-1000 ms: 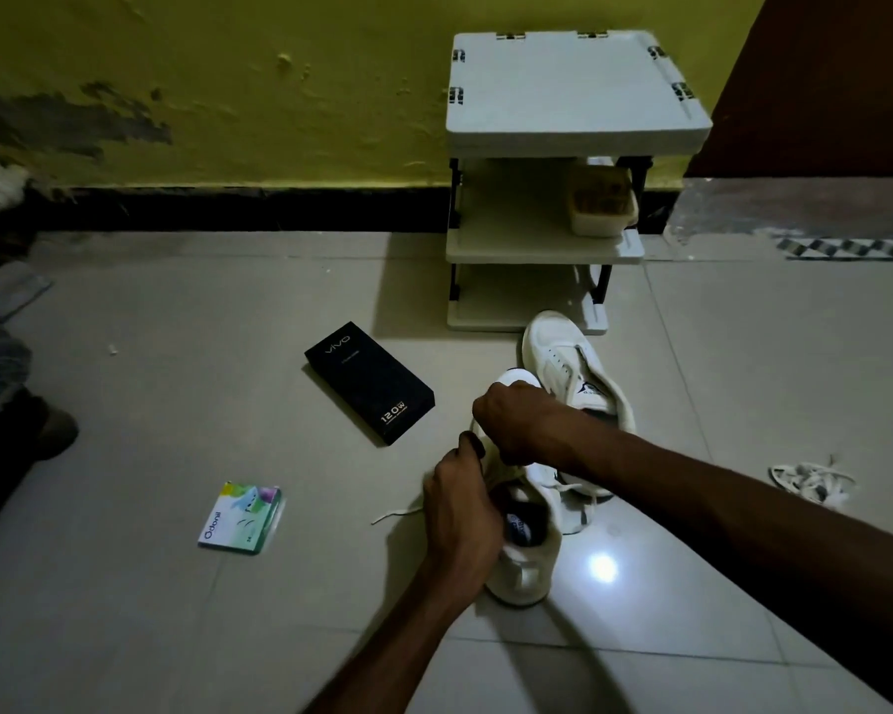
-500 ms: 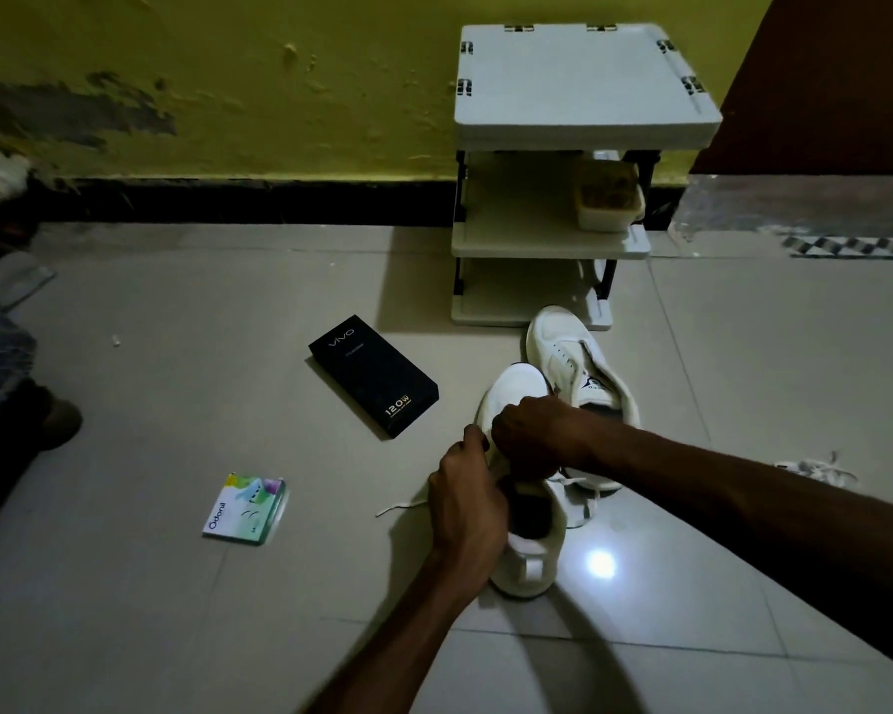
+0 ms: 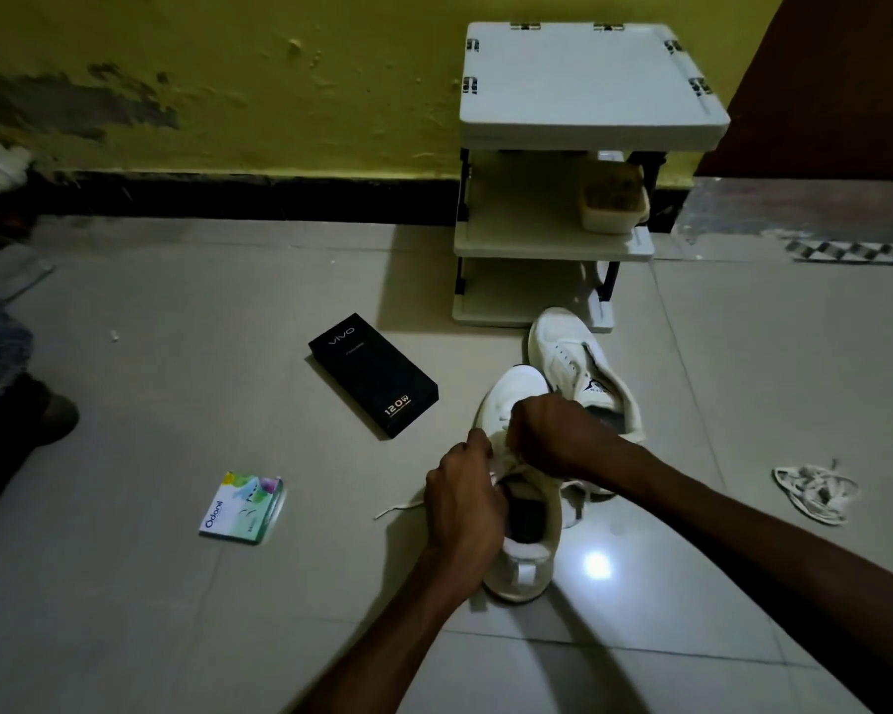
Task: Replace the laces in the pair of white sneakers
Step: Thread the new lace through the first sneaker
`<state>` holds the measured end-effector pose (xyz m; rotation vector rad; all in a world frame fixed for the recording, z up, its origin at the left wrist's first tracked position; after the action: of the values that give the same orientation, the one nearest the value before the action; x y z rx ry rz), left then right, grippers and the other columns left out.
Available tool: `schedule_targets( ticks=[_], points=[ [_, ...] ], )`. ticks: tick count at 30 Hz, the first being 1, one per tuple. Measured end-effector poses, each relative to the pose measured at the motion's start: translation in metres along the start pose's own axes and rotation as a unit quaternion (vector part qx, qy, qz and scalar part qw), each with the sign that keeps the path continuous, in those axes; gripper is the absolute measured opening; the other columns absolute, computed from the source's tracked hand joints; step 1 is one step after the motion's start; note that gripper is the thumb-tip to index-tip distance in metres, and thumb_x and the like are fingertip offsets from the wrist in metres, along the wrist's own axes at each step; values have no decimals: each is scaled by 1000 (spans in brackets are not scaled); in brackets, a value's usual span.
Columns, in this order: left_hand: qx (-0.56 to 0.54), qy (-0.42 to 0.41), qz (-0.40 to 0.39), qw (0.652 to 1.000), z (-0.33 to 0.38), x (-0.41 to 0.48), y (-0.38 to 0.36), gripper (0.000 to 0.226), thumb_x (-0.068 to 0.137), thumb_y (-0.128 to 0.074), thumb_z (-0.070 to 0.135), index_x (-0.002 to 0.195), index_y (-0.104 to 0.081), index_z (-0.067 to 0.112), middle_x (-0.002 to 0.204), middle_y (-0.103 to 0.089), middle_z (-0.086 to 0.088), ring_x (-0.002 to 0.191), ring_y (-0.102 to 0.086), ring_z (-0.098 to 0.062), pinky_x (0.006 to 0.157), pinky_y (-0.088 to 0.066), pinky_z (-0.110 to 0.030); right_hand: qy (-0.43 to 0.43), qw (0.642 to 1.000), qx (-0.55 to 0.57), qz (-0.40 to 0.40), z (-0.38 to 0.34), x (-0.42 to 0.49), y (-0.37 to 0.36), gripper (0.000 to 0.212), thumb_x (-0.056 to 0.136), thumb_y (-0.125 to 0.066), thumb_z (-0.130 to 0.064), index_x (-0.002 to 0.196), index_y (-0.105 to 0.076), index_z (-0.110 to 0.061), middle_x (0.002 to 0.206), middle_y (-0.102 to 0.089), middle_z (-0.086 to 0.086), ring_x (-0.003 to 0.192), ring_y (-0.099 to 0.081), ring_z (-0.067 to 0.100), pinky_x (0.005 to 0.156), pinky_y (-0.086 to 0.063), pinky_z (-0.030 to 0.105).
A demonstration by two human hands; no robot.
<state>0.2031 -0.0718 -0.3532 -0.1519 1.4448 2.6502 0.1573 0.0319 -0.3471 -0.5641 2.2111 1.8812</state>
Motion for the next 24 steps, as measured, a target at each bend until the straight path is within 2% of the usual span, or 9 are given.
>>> schedule_targets(
  ticks=[3, 7, 10, 11, 14, 16, 18, 20, 24],
  points=[
    [0, 6, -6, 1000, -1, 2, -2, 34, 87, -66, 7, 116, -53, 17, 117, -64, -3, 105, -62, -23, 90, -51, -33, 14, 1000, -1, 15, -5, 3, 5, 25, 87, -64, -31, 76, -50, -14, 78, -53, 12, 74, -56, 28, 62, -38, 28],
    [7, 7, -13, 1000, 0, 4, -3, 33, 87, -65, 7, 116, -53, 16, 117, -63, -4, 105, -62, -25, 91, -50, -35, 37, 999, -15, 3, -12, 2, -1, 34, 90, -58, -24, 68, -34, -13, 87, -52, 14, 85, -57, 29, 65, -31, 28],
    [13, -1, -9, 1000, 0, 5, -4, 33, 89, -63, 8, 119, -53, 17, 120, -63, -4, 109, -61, -25, 93, -50, -35, 52, 998, -17, -12, -13, 5, -10, 14, 93, -50, -21, 88, -52, -7, 107, -61, 18, 99, -58, 30, 67, -27, 28],
    [13, -3, -7, 1000, 1, 5, -4, 33, 90, -63, 9, 121, -53, 18, 122, -62, -3, 110, -61, -24, 93, -50, -34, 49, 999, -14, -9, -11, 6, -11, 15, 94, -49, -20, 92, -54, -5, 109, -62, 17, 98, -57, 29, 66, -27, 27],
    [18, -10, -6, 1000, 3, 6, -4, 32, 91, -64, 14, 121, -53, 18, 121, -62, -3, 109, -61, -23, 93, -50, -32, 19, 999, 38, -1, 0, 6, -15, 22, 93, -51, -15, 72, -47, -11, 103, -66, 17, 88, -58, 29, 63, -33, 28],
    [15, -17, -6, 1000, 2, 6, -4, 32, 88, -67, 14, 117, -54, 17, 115, -64, -4, 105, -62, -24, 88, -51, -33, 2, 994, 104, 28, 11, 7, -6, 15, 89, -56, -12, 80, -62, -1, 95, -69, 17, 87, -65, 30, 66, -48, 33],
    [9, -24, -2, 1000, 0, 4, -3, 31, 84, -71, 17, 110, -54, 17, 108, -64, -4, 98, -64, -25, 82, -51, -34, -4, 987, 145, 66, 23, 6, 10, 13, 86, -61, -11, 85, -72, -4, 88, -72, 15, 83, -67, 29, 73, -55, 40],
    [4, -30, -1, 1000, -2, 2, -4, 31, 83, -73, 20, 106, -54, 18, 105, -64, -2, 95, -64, -24, 80, -51, -33, 9, 990, 117, 76, 27, 4, 22, 13, 85, -62, -11, 85, -75, -9, 87, -72, 13, 82, -68, 28, 74, -56, 42],
    [-9, -34, 6, 999, -2, 0, -1, 27, 84, -71, 21, 105, -54, 19, 104, -64, 0, 94, -63, -20, 79, -48, -29, 54, 995, 79, 39, 16, -4, 18, 15, 83, -62, -9, 86, -76, -12, 85, -73, 9, 79, -69, 25, 72, -57, 39]
  ],
)
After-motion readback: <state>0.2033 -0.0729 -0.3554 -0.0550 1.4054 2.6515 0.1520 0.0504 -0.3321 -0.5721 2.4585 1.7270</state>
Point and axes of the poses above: each hand's wrist, its own x-axis towards the middle knuckle, its own y-axis out of the back of the hand, z = x × y, the point moved 9 cm from there along x, towards the middle knuckle
